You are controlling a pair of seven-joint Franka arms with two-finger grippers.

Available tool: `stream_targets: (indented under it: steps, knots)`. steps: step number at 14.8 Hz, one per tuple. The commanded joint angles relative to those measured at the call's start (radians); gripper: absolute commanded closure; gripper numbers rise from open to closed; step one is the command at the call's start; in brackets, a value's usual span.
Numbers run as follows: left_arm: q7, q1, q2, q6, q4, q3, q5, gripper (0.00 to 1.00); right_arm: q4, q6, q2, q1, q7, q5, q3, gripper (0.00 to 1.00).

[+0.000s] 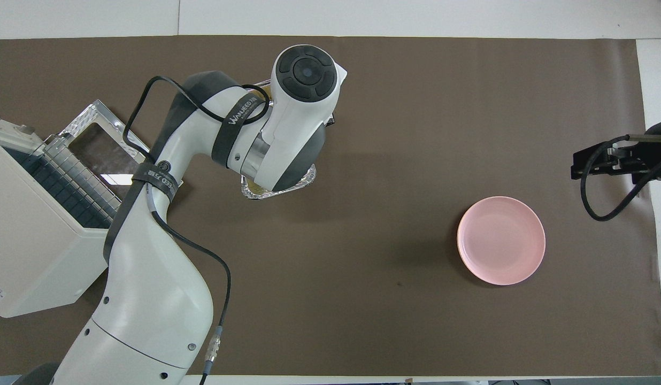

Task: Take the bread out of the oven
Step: 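Pull the foil tray out with the left gripper and set it mid-table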

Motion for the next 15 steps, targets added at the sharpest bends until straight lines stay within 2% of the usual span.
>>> stream_targets:
  steps: [1, 4, 6, 8, 10, 11, 13, 15]
  knots:
    - [0.01, -0.017, 0.021, -0.036, 0.06, 0.012, -0.028, 1.0, -0.035, -0.003, -0.034, -0.007, -0.025, 0.019, -0.002, 0.0]
    - [0.017, -0.015, 0.021, -0.04, 0.062, 0.01, -0.03, 1.0, -0.047, 0.003, -0.037, -0.009, -0.025, 0.019, -0.004, 0.0]
    - [0.024, -0.021, 0.018, 0.006, 0.051, 0.01, -0.036, 1.0, -0.049, 0.004, -0.037, -0.009, -0.025, 0.019, -0.005, 0.0]
    - [0.078, -0.098, 0.009, 0.112, -0.011, 0.016, -0.019, 1.0, -0.05, 0.009, -0.039, -0.019, -0.026, 0.019, -0.005, 0.0]
    - [0.081, -0.153, 0.012, 0.128, -0.032, 0.012, 0.072, 1.0, -0.055, 0.01, -0.04, -0.02, -0.026, 0.019, -0.004, 0.0]
    - [0.084, -0.165, 0.018, 0.131, -0.032, 0.01, 0.077, 1.0, -0.056, 0.01, -0.043, -0.021, -0.026, 0.019, -0.004, 0.0]
    - [0.087, -0.167, 0.024, 0.125, -0.045, 0.001, 0.032, 1.0, -0.061, 0.012, -0.043, -0.021, -0.028, 0.018, -0.005, 0.0]
    - [0.086, -0.211, 0.072, 0.106, -0.049, 0.001, 0.012, 1.0, -0.072, 0.021, -0.048, -0.023, -0.028, 0.019, -0.005, 0.0]
